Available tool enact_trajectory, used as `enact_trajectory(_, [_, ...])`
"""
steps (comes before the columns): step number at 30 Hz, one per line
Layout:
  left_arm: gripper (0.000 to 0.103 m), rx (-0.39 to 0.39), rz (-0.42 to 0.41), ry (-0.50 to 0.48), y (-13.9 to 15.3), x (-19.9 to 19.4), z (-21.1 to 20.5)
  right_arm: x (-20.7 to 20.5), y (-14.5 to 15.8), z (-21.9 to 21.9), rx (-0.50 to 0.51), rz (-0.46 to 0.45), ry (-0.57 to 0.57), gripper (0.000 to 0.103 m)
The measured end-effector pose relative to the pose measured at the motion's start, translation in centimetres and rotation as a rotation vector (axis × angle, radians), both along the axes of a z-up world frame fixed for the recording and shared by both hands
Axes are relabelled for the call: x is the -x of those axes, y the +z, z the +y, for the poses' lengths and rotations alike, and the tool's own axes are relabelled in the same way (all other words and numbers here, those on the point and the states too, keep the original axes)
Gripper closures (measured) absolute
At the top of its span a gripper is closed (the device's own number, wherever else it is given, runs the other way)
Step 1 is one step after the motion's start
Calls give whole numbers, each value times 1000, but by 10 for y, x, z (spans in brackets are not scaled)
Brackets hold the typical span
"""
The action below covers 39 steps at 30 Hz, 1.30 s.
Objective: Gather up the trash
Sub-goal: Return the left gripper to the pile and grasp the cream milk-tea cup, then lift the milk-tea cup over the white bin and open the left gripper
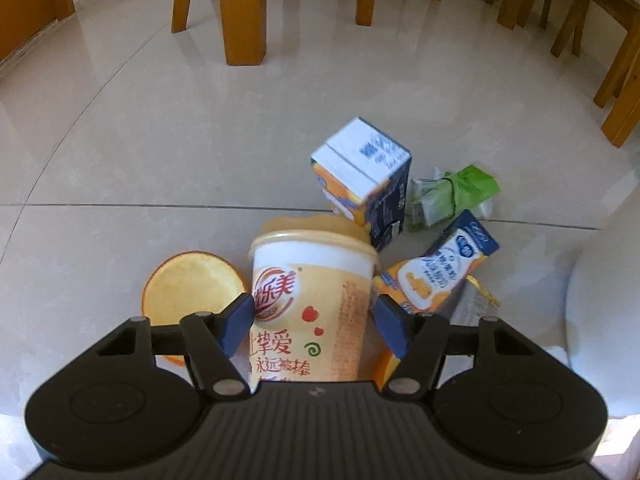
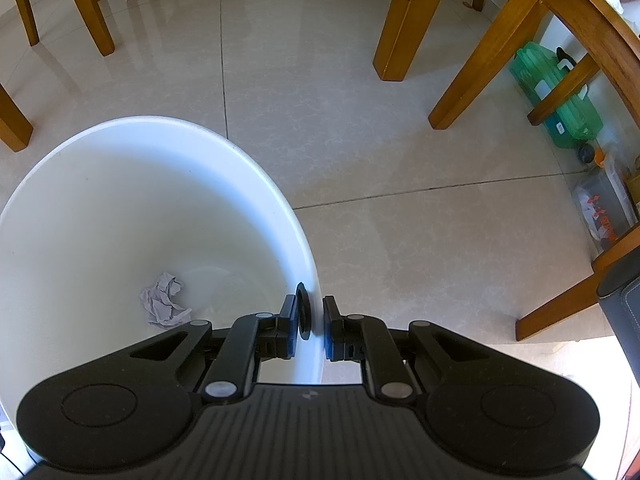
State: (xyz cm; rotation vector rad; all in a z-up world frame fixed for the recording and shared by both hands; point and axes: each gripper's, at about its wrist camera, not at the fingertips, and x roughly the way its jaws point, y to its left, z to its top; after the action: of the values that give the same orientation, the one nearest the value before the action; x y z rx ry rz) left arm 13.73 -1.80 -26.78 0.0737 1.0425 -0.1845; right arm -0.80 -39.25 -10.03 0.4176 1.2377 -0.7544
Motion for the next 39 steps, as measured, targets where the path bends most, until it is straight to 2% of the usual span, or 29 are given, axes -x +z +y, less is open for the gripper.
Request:
enact_trajectory(15, [32,-65,27,-20,-19,-16,-13,-3,-1,2,6,1,-1,88])
enact_trajectory(22, [32,-64,23,-17,-11,-14,-13,-3,0,0,6,2,1,88])
enact_trajectory(33, [32,-61,20,-89,32,-1,-1,-4,0,1,13,5,2,88])
enact_trajectory(39, [32,-74,38,-180,78,9,-1,-4,0,1,12,3,-1,88])
